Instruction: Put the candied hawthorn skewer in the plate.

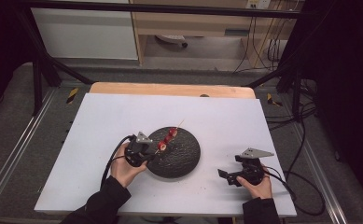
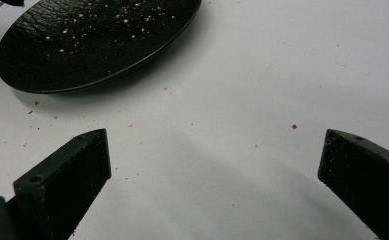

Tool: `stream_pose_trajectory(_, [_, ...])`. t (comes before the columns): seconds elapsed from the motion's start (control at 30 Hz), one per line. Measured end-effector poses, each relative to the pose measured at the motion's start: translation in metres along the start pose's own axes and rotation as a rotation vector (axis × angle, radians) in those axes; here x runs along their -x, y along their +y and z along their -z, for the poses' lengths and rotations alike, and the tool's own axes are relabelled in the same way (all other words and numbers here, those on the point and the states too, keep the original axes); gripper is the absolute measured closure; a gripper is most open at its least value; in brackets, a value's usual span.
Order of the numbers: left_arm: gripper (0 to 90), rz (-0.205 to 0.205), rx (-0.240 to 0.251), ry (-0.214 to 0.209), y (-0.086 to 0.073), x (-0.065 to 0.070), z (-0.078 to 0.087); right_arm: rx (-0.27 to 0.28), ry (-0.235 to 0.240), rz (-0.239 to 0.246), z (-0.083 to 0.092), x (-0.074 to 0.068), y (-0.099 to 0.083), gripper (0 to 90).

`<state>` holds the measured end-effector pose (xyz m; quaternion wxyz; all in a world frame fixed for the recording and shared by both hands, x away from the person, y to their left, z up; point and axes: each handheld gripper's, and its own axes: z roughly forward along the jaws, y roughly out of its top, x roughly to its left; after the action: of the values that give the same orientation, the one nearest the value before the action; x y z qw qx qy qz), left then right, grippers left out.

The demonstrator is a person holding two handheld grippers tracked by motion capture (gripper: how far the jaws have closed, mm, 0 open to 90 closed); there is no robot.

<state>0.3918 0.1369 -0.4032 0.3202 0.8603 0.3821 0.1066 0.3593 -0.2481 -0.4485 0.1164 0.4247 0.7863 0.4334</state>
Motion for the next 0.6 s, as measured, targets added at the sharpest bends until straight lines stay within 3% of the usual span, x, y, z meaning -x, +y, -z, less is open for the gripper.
stream_pose_trajectory(0.6, [88.6, -0.022, -0.143, 0.042, 0.006, 0.007, -0.018, -0.008, 0.006, -0.003, 0.001, 0.002, -0.003, 1.2])
